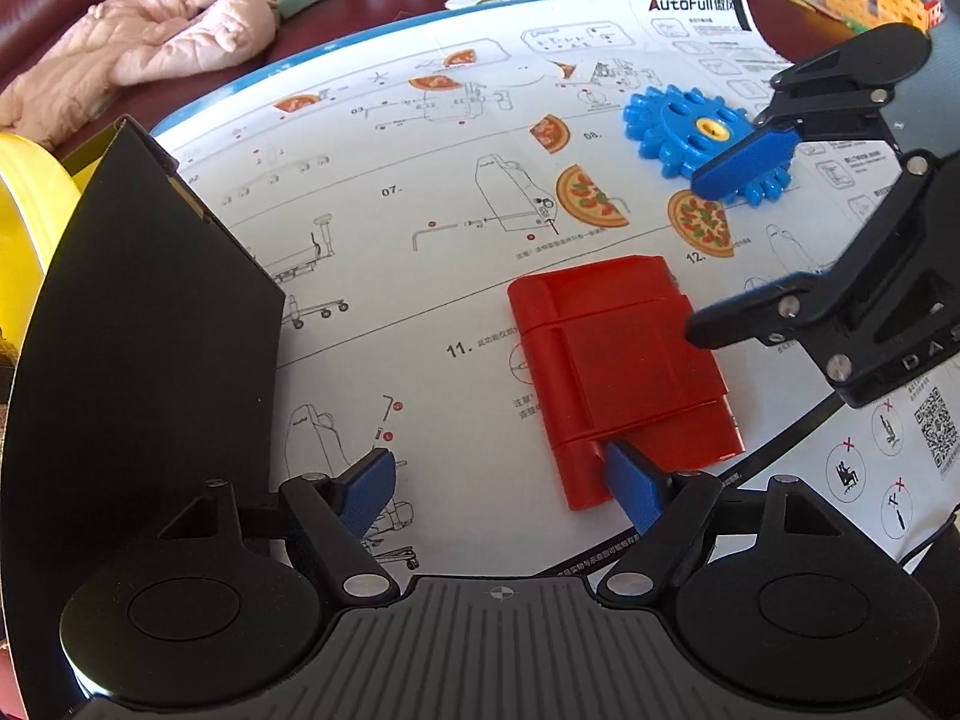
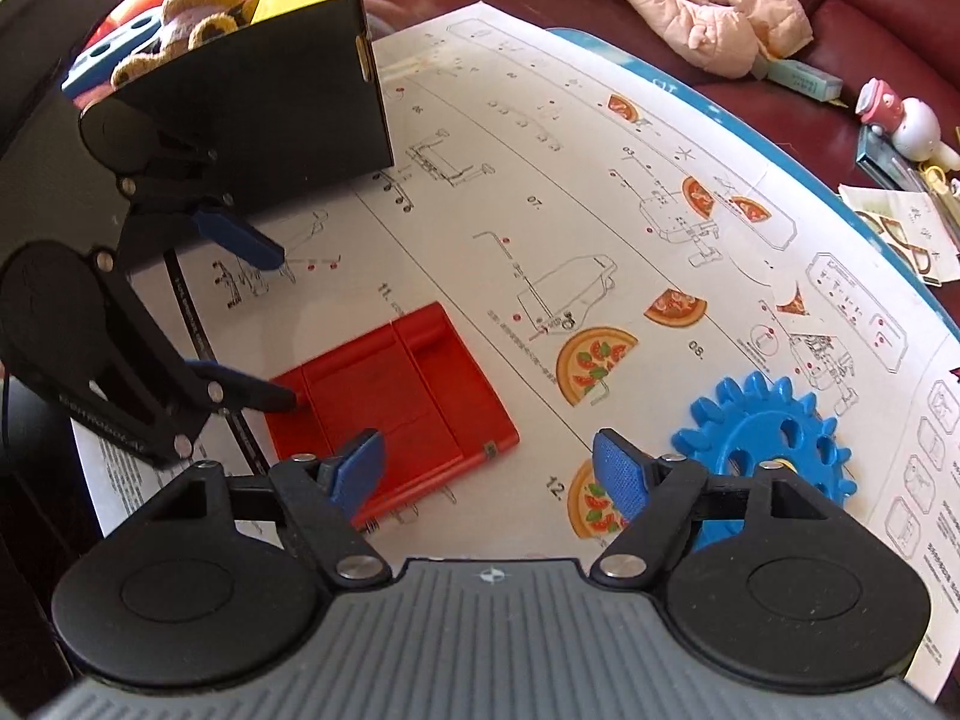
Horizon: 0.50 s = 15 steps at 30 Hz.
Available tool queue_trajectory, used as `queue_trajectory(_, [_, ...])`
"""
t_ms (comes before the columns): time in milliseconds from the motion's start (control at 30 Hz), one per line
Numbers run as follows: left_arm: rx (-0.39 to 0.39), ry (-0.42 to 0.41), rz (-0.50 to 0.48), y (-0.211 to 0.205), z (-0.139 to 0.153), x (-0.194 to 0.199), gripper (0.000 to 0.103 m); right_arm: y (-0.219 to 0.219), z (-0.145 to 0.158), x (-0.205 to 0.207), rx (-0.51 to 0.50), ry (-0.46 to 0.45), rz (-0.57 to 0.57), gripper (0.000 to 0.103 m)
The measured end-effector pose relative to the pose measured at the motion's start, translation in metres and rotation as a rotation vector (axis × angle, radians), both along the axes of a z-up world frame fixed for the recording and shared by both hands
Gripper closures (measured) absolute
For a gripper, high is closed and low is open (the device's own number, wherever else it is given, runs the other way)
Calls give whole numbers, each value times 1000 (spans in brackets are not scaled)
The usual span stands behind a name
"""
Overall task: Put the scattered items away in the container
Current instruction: 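Lower both tools around the sides of the red block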
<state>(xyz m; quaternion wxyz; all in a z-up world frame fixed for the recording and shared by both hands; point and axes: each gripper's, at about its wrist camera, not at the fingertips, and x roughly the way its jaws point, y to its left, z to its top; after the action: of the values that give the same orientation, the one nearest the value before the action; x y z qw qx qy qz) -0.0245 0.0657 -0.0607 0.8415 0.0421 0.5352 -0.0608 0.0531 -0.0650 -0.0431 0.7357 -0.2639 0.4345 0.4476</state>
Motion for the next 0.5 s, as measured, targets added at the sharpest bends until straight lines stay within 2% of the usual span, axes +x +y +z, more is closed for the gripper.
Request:
queue_trajectory(67, [-6, -3, -15, 0, 0, -1, 27, 7, -2, 9, 16, 37, 3, 34])
queue_trajectory(233, [-7, -13, -61, -2, -2, -5, 32, 19, -11, 29, 9, 129, 20, 36])
queue_trajectory(300, [-14, 0, -69, -3, -7, -5, 34, 21, -16, 33, 6, 187, 41, 34])
queue_trajectory(367, [-24, 2, -67, -1, -8, -7, 34, 22, -20, 32, 1, 223, 64, 28])
queue_trajectory(433, [-45, 8, -61, 2, -9, -7, 34, 24, -23, 30, 3, 268, 88, 28])
queue_trajectory(500, [-42, 5, -65, 2, -9, -8, 34, 26, -25, 26, 4, 282, 105, 25])
